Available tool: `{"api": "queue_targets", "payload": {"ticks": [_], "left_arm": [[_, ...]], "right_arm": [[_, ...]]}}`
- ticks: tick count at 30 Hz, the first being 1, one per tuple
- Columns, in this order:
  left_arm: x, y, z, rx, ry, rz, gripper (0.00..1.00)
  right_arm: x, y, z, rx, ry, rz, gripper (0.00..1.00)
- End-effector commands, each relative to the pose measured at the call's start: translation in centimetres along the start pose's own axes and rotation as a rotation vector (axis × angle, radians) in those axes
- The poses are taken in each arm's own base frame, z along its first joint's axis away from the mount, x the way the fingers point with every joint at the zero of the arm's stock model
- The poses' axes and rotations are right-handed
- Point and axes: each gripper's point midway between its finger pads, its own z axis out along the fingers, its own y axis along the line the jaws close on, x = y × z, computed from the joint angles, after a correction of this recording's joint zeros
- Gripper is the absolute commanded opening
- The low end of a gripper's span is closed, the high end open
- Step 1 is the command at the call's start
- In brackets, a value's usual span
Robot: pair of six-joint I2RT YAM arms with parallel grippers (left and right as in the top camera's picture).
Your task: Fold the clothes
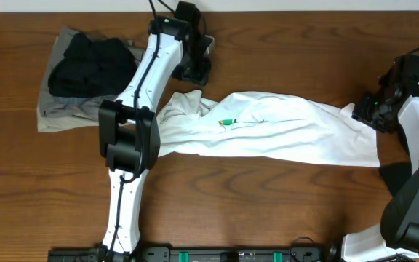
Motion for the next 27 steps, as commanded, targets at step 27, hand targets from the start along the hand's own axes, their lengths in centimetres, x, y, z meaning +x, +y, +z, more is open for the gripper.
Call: {"api": "queue_targets", "payload": {"ticks": [27], "left_arm": [[4.7,-0.8,4.1,-0.005,0.178,0.224,0.19]], "right_arm": [[0.6,-0.6,0.0,0.021,0.023,-0.002,0.35]]}}
